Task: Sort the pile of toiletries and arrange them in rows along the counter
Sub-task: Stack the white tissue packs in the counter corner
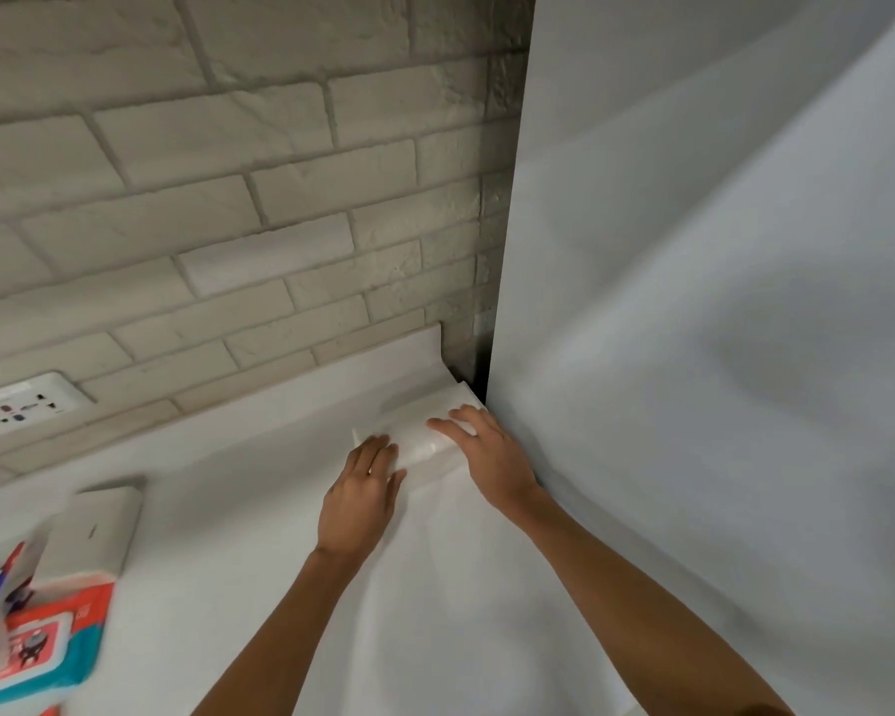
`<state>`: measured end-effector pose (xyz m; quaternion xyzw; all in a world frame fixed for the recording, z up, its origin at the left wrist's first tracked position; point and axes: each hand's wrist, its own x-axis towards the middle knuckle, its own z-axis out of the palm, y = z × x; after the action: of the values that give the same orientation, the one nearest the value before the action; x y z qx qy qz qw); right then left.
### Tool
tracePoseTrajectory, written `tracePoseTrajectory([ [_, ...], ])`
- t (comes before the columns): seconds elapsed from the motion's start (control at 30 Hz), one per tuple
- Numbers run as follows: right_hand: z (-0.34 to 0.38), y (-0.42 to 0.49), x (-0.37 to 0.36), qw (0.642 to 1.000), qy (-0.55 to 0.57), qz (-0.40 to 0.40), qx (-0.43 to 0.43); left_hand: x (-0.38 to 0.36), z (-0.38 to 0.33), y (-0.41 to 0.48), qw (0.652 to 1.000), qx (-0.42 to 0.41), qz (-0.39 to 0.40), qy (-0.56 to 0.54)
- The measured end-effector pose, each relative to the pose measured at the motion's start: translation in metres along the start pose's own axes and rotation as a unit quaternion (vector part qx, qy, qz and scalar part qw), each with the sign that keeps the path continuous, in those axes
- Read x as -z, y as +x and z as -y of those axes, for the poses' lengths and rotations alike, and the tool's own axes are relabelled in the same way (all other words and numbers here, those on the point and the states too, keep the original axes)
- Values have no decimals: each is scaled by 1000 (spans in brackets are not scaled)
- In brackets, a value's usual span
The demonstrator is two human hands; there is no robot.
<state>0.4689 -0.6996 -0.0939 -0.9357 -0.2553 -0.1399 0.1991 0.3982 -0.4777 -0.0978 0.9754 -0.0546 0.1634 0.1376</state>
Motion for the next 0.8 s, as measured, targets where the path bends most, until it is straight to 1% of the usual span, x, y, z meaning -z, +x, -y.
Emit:
tracePoseTrajectory([
  [0.3,-12,44,-20,999,17,-29,35,-4,18,37,999,21,-1,25],
  [0.53,-17,82,-27,999,37,24,26,-5,36,62,997,72,32,1],
  [0.6,-16,85,-28,997,71,26,-13,-2,35,65,996,81,25,-24],
  [0.67,-12,85,-29,986,148,0,-81,3,29,64,989,116,8,-90],
  [0.7,-9,85,-29,970,201,-16,-136,6,24,62,979,149,-5,-139],
  [0.73,-6,85,-30,945,258,-32,-199,8,17,60,962,194,-20,-192],
  [0.77,-4,86,-31,913,309,-44,-262,9,11,58,937,248,-36,-244],
  [0.8,-4,87,-32,880,351,-47,-317,10,6,58,904,307,-47,-295],
])
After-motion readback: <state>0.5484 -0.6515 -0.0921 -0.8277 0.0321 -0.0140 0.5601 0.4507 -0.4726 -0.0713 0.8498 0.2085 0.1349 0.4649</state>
